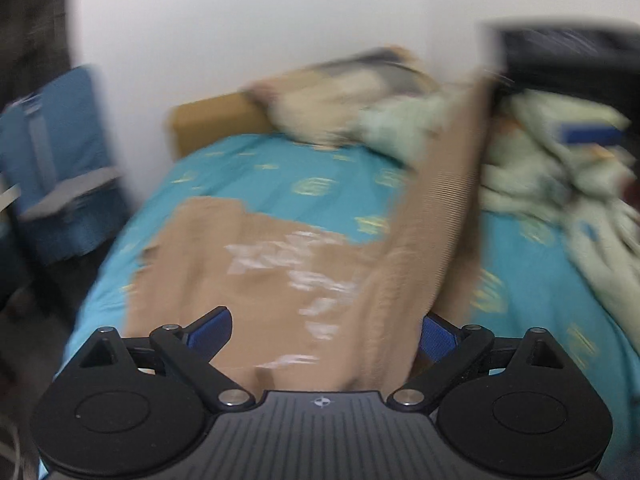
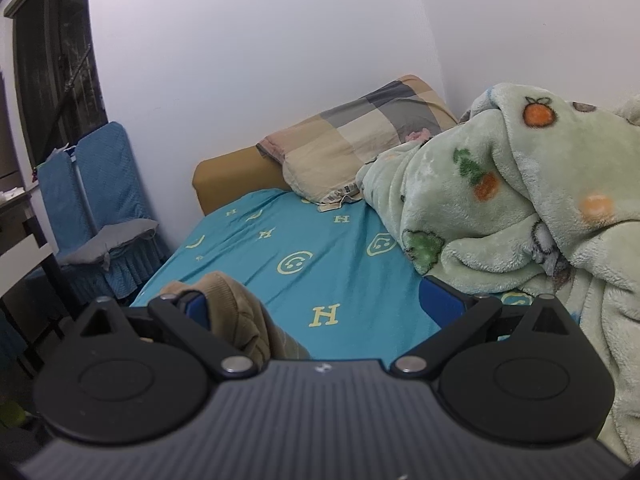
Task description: Fold clothes
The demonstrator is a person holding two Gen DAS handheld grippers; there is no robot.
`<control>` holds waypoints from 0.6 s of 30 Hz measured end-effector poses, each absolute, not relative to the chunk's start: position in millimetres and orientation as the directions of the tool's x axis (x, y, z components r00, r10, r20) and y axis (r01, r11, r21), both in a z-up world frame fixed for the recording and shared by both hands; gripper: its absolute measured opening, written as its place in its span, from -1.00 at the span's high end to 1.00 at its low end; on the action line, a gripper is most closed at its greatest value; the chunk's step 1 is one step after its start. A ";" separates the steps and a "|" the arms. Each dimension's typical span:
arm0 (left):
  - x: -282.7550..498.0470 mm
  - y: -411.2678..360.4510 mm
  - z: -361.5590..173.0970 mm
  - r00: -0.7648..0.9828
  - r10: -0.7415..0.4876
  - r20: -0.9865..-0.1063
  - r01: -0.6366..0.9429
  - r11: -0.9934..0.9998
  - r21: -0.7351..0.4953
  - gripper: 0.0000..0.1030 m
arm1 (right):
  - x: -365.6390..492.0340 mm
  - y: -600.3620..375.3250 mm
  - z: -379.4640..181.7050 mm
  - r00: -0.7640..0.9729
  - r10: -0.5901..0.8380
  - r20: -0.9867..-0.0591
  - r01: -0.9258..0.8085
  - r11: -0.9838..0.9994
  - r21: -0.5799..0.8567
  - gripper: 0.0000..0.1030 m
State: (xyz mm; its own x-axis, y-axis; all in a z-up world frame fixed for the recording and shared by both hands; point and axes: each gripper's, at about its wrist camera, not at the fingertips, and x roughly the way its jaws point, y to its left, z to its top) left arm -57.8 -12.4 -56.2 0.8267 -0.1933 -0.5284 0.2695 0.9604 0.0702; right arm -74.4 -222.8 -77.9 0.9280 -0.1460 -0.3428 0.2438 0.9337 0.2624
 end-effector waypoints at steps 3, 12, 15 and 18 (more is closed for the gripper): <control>-51.2 25.4 -41.6 0.868 -0.097 -0.487 0.078 0.995 -0.058 -0.92 | -73.7 -226.6 -80.1 0.925 -0.151 -0.348 0.251 0.931 0.264 -0.99; -49.6 68.9 -32.7 0.839 0.055 -0.541 -0.112 0.991 -0.074 -0.94 | -72.5 -216.2 -83.8 0.926 -0.160 -0.343 0.243 0.946 0.214 -0.99; -47.3 62.2 -32.5 0.835 0.050 -0.547 -0.079 0.996 -0.030 -0.94 | -78.2 -213.5 -78.9 0.935 -0.171 -0.311 0.242 0.948 0.207 -0.99; -41.1 58.1 -35.7 0.828 0.018 -0.560 -0.033 0.999 -0.017 -0.92 | -83.5 -214.9 -72.1 0.945 -0.174 -0.277 0.236 0.948 0.212 -0.99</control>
